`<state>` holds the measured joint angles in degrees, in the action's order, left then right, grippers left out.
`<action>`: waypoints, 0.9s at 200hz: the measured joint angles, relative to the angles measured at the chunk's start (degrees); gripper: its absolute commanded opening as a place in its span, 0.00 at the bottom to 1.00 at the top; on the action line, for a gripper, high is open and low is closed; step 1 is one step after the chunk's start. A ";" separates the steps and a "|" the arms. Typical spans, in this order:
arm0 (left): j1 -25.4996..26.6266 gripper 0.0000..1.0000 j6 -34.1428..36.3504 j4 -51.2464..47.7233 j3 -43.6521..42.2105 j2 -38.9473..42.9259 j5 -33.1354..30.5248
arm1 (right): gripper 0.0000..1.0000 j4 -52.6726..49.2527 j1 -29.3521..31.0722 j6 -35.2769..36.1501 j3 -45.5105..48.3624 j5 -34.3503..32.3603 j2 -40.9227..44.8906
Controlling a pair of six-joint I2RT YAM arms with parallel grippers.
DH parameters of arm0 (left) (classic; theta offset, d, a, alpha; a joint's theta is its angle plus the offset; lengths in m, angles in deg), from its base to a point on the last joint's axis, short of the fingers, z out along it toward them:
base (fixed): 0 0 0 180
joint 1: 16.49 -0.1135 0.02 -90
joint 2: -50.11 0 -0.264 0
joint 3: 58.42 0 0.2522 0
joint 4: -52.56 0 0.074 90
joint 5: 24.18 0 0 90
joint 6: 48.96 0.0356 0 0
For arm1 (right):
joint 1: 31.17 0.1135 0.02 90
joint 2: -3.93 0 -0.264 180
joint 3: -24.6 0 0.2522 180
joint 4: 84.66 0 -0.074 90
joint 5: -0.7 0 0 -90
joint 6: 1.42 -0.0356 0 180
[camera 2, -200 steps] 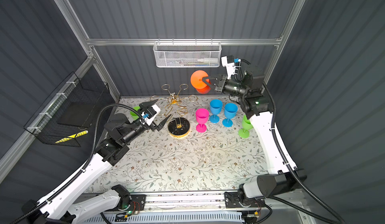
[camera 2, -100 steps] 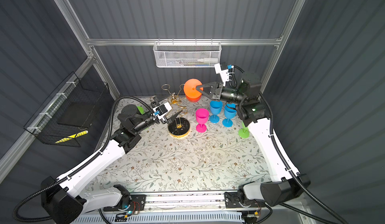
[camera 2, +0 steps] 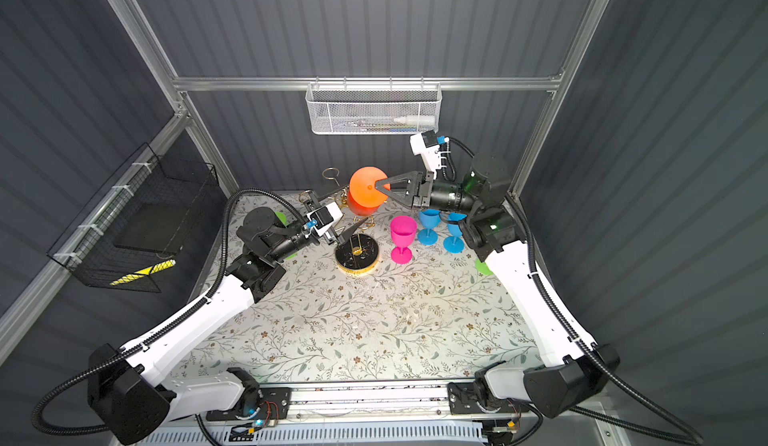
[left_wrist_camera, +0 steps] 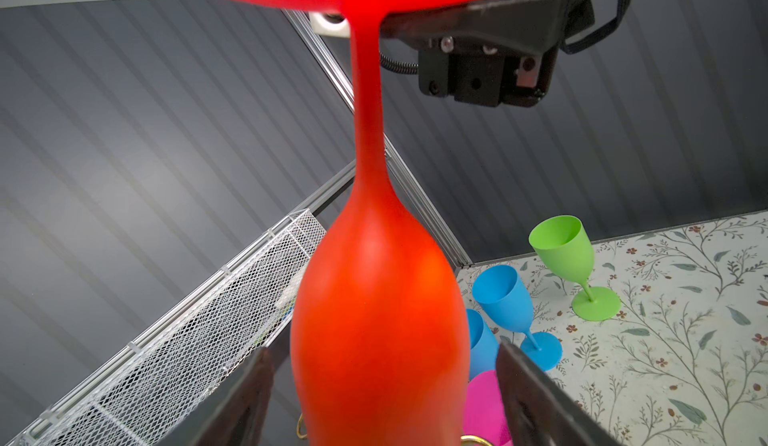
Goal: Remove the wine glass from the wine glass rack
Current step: 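Carry the red glass toward the left gripper while the left gripper closes on its bowl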
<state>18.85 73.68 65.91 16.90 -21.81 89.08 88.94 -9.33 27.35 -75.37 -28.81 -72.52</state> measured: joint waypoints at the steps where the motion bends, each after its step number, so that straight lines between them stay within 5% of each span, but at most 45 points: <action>1: 0.00 0.86 -0.09 0.02 0.00 0.00 0.00 | 0.00 0.09 0.02 -0.07 0.02 0.00 0.00; 64: -0.02 0.86 -0.98 1.77 0.00 -1.33 -0.02 | 0.00 4.66 1.25 -4.00 0.76 1.20 0.11; 143: 0.00 0.71 -2.05 3.04 0.00 -2.10 -0.04 | 0.00 4.70 1.51 -4.55 0.85 1.20 0.44; 180: 0.00 0.80 -2.23 3.37 0.00 -2.10 0.17 | 0.00 4.72 1.90 -4.55 1.14 0.92 0.85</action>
<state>18.85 71.45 69.28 16.90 -23.91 89.26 93.66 -7.43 22.80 -74.24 -27.90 -71.66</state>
